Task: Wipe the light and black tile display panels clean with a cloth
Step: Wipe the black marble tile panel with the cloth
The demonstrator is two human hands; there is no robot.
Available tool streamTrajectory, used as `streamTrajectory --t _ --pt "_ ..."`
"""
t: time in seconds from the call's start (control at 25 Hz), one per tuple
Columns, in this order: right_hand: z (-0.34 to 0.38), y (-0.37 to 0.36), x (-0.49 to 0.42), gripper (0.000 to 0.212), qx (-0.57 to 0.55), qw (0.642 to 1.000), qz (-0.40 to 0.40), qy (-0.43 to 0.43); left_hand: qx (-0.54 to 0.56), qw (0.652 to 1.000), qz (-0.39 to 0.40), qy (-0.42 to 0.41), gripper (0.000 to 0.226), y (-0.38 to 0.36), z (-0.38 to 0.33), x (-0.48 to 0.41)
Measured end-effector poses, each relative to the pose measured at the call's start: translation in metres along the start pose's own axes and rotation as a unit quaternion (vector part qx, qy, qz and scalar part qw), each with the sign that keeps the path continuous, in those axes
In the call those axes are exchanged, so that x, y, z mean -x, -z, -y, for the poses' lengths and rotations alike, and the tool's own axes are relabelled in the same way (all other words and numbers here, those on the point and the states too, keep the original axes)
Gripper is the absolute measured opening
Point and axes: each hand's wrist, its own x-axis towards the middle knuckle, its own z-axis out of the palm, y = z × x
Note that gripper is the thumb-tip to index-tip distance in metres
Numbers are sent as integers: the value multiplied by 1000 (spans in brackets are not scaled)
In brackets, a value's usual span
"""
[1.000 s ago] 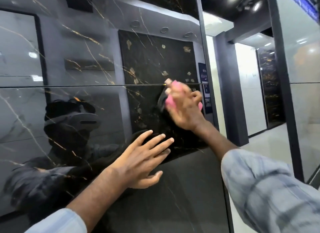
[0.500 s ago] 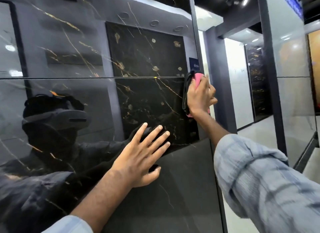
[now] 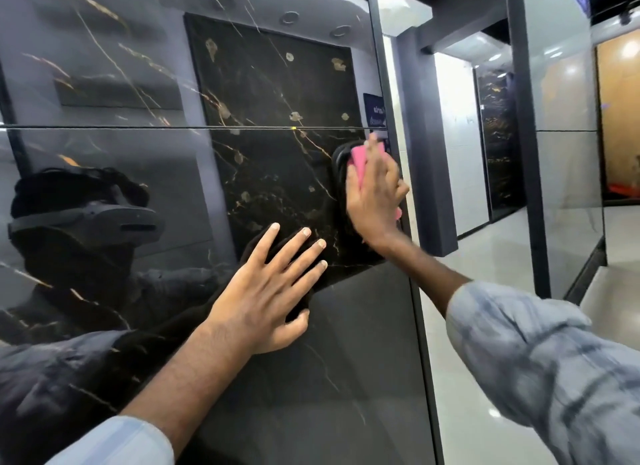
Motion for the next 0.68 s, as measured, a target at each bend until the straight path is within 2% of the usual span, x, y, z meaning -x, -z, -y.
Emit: streamTrajectory --t 0.04,0.08,0.12,0.16,0.2,0.24,0.28,0.44,0.52,0.56,0.68 --pt "-9 2 22 64 1 997 26 77 -4 1000 3 1 79 1 0 -1" --pt "-23 4 30 64 7 994 40 106 -7 1000 10 1 79 3 -1 -1" --pt "-33 5 25 62 4 997 42 67 -8 1000 15 0 79 4 -1 0" --pt "-37 5 12 59 -10 998 38 -45 -9 1000 18 2 79 3 -2 0" --pt "-39 3 -6 57 -18 985 22 -172 -6 1000 18 4 79 4 -2 1" --pt "-38 4 -20 57 -13 966 14 -258 0 1000 21 5 79 5 -1 0" --pt "-35 4 -21 57 -2 961 11 -278 5 1000 27 3 79 7 -1 -1" --pt "-16 2 92 65 5 995 36 -97 9 999 34 3 75 9 0 -1" --pt "-23 2 134 66 4 995 64 -76 42 999 16 -14 66 9 -4 -1" --pt "-31 3 128 65 -3 994 63 -90 65 997 0 -35 62 8 -13 2" --pt "-52 6 74 57 -26 968 46 -245 123 987 5 -103 65 2 -61 26"
